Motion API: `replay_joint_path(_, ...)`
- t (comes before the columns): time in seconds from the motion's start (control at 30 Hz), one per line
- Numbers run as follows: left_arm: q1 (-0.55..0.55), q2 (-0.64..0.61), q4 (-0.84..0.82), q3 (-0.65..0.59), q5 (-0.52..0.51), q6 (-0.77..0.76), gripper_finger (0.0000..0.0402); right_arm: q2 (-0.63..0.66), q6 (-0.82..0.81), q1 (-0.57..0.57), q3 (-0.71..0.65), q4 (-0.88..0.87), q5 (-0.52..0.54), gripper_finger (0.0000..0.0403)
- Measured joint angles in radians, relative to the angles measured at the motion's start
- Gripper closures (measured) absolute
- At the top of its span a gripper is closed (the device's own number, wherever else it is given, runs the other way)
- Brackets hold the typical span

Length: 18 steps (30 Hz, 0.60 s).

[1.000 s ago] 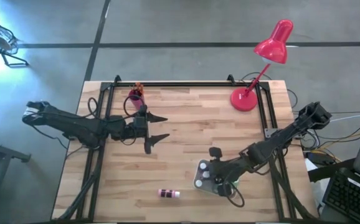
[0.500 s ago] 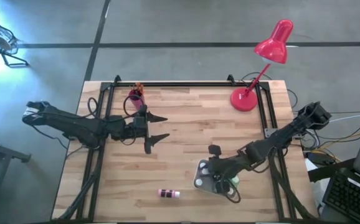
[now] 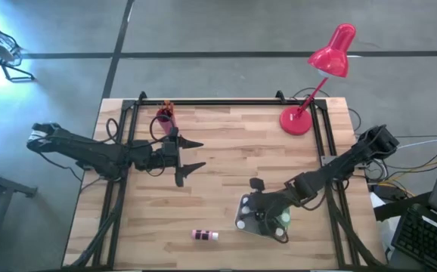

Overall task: Pick & Place Paint Supplies
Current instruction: Put the pink paint bottle into the white bin

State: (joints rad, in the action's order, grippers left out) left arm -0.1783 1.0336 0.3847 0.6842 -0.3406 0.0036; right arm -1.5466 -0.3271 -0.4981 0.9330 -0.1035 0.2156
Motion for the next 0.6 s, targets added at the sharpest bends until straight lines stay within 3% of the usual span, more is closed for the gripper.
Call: replay_joint_path(0.6, 0.0, 0.0, -0.002, 0.0, -0.001, 0.0, 0.0094, -0.021, -0.008, 0.018, 0.113, -0.224, -0.04, 0.0292)
